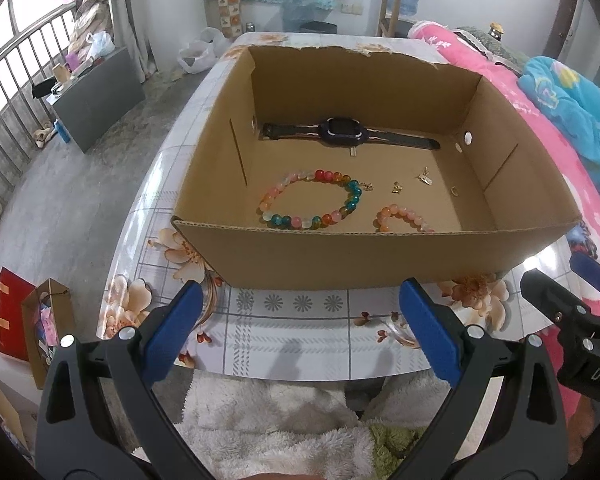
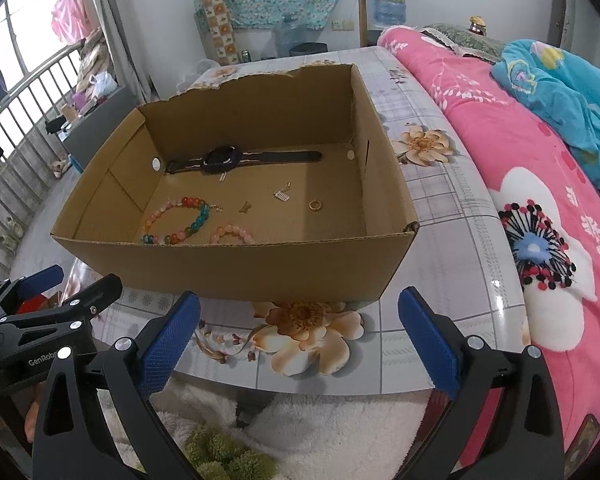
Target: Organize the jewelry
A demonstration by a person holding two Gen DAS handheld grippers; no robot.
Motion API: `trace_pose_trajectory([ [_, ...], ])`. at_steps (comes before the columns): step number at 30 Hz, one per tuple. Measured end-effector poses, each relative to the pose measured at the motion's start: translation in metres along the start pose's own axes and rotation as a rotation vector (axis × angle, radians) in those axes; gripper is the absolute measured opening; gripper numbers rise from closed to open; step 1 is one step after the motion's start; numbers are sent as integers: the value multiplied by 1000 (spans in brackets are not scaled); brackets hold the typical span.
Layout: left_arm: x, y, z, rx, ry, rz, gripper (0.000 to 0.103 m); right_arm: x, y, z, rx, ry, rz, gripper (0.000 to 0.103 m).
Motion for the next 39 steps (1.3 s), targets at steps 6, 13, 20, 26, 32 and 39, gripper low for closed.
trace_pose_trajectory([
  [6,0,0,1,2,-1,2,95,1,0,1,2,-2,-1,97],
  [13,1,1,1,-1,0,1,95,2,1,0,-7,-3,-2,97],
  [20,1,1,2,-1,-2,2,95,2,1,-3,-14,-3,-4,97],
  [26,0,1,1,-1,-5,3,95,2,1,-3,-14,-3,-4,97],
  [32,0,2,1,2,-5,4,95,2,2,-4,-11,-5,-3,97],
  [39,0,2,0,0,-5,3,95,1,3,-3,-11,-5,-1,97],
])
Point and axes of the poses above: each gripper's, at about its wrist camera, not at the fingertips, and z roughly the way its jaws point, x to its left, y to its top, the point moved 6 cm from there along z, roughly the way its jaws point, and after that the axes turned 4 degrees about z, right-handed, at the moved point
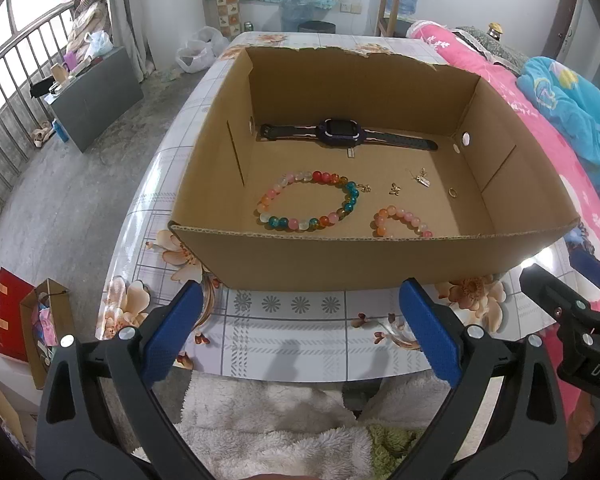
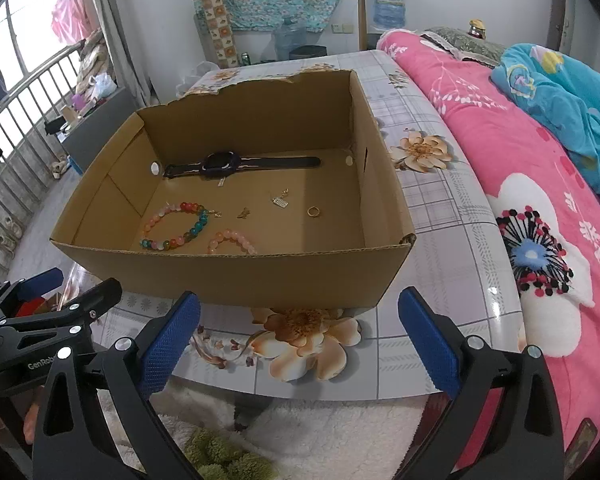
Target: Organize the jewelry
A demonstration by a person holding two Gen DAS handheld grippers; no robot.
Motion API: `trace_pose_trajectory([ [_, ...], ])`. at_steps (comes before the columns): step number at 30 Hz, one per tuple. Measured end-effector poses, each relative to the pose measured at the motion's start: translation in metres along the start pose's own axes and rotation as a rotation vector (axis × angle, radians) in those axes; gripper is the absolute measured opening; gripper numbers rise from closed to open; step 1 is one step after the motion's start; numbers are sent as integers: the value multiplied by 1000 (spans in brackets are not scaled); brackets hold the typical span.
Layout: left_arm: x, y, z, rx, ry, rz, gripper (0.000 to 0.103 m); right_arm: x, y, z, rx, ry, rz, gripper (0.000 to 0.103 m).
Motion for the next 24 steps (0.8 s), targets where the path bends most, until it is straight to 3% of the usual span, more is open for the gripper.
trace_pose_trajectory([
  [24,0,1,0,3,-2,1,95,0,0,0,-1,0,0,97],
])
Point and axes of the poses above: each gripper's, at about its wrist camera, not at the fingertips, and z roughly the way its jaws point, x to its left, y to its top, the point moved 6 cm from there along z, roughly the way its jaws point, and after that the axes turned 4 degrees about z, right-handed, at the moved point
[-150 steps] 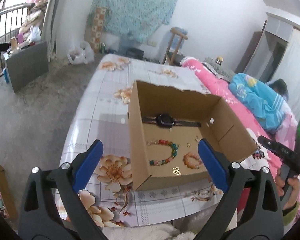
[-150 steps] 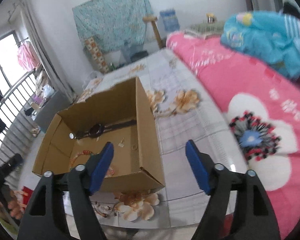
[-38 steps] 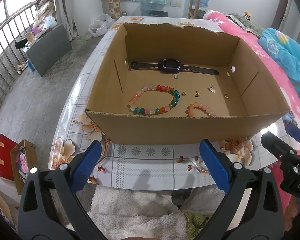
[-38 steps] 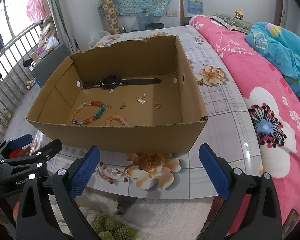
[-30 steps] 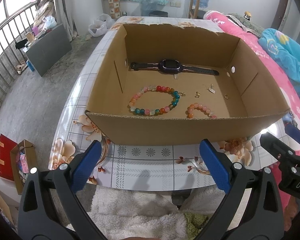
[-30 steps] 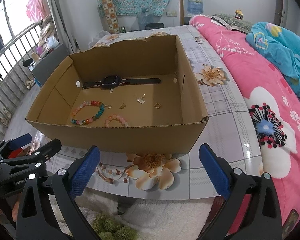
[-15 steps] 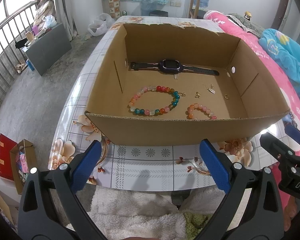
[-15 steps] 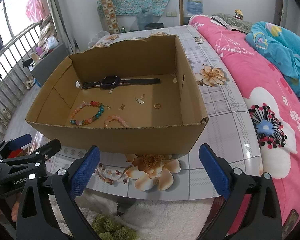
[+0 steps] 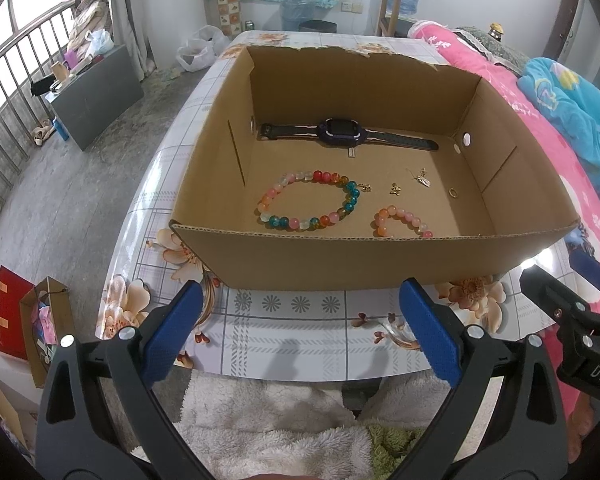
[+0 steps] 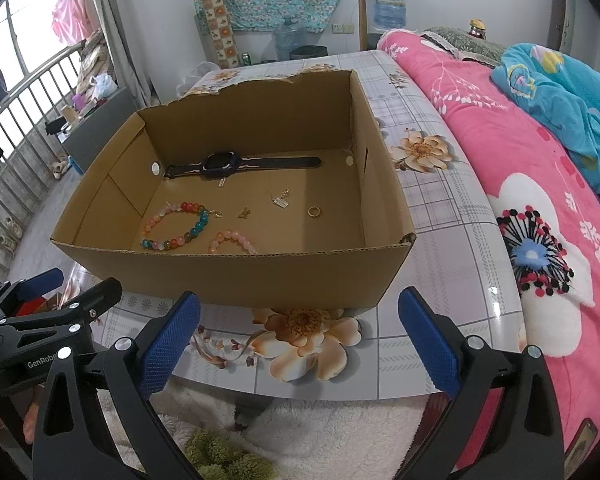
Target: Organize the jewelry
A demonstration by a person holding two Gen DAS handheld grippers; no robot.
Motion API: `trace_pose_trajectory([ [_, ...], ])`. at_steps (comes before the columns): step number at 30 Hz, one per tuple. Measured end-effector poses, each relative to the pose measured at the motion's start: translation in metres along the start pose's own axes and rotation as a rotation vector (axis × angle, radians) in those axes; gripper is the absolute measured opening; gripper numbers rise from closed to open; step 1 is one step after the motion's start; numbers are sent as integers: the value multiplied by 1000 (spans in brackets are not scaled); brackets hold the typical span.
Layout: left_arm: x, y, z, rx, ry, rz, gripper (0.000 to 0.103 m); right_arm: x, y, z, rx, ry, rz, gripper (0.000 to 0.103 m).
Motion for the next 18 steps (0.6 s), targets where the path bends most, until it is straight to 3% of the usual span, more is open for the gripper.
trace_pose_trajectory([
  [18,1,-3,3,11,-9,-9,95,0,0,0,0,-1,-1,97],
])
Point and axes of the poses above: each gripper's, at about its wrist camera, not at the fingertips, and z roughly the way its jaws point, x to its left, y to its top, the point moved 6 cm from there along z, roughly the way its jaws point, and after that the axes turned 4 degrees about z, right-handed, at the moved point
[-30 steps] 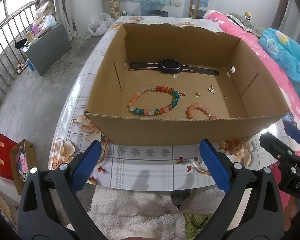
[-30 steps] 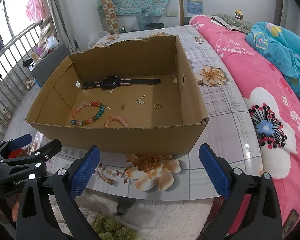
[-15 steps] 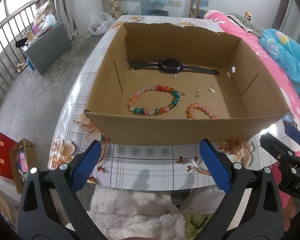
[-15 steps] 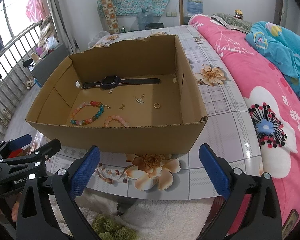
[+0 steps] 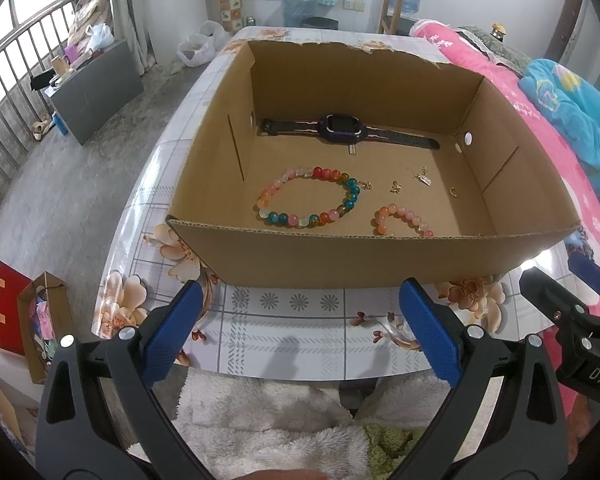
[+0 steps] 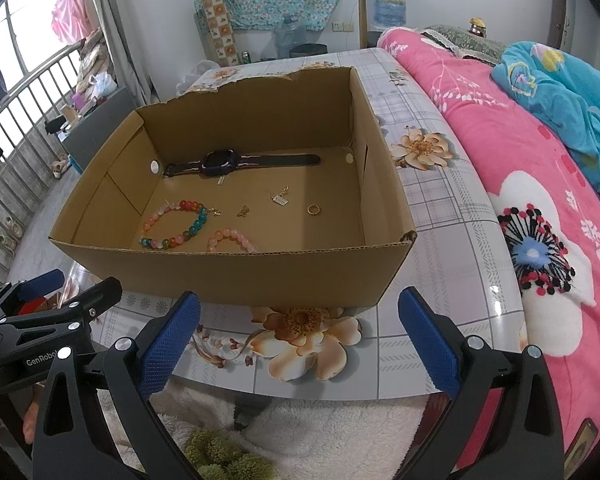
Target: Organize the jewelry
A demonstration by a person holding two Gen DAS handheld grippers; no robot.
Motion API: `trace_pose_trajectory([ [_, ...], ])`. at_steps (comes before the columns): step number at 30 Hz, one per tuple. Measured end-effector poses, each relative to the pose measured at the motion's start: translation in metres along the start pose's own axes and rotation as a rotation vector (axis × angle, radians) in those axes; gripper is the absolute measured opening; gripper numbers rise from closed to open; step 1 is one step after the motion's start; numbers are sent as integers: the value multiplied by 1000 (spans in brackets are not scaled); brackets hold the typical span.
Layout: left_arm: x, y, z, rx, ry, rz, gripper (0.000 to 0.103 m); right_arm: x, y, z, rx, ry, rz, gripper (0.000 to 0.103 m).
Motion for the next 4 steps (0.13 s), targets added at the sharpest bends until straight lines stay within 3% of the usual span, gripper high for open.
trace_pose_trajectory([
  [4,-1,-1,0,0,0,-2,95,0,0,0,0,1,1,97],
])
Point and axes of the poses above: each gripper's, at about its wrist camera, not at the fingertips, and z roughly the way its jaws point, x to its left, y to its top, the point moved 6 cm from there along z, roughly the way its jaws point, and after that the axes turned 4 degrees about z, right-handed, at the moved point
